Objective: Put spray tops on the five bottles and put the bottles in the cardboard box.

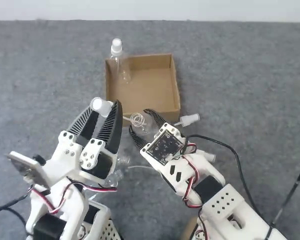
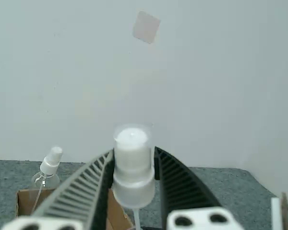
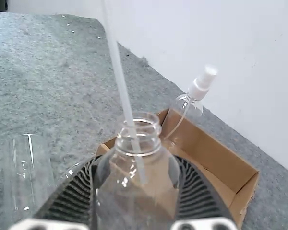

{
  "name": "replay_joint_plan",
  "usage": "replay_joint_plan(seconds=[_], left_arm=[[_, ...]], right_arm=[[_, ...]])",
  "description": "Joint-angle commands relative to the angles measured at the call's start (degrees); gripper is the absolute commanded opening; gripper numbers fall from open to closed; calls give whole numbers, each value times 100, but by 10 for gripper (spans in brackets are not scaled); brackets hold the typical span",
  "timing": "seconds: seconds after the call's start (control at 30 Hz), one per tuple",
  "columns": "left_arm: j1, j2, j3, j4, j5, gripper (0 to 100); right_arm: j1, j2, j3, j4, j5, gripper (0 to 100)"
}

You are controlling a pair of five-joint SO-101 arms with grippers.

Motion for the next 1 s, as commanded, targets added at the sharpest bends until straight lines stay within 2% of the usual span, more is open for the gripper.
replay_joint_plan(seconds=[0.0, 0.2, 0.97], left_arm=[[44, -35, 66, -26, -26, 13], [149, -35, 629, -615, -9, 13], [211, -35, 1147, -659, -18, 13]], right_arm=[[-4, -171, -35, -154, 44, 7], [-4, -171, -26, -145, 35, 7], [31, -180, -26, -92, 62, 7]])
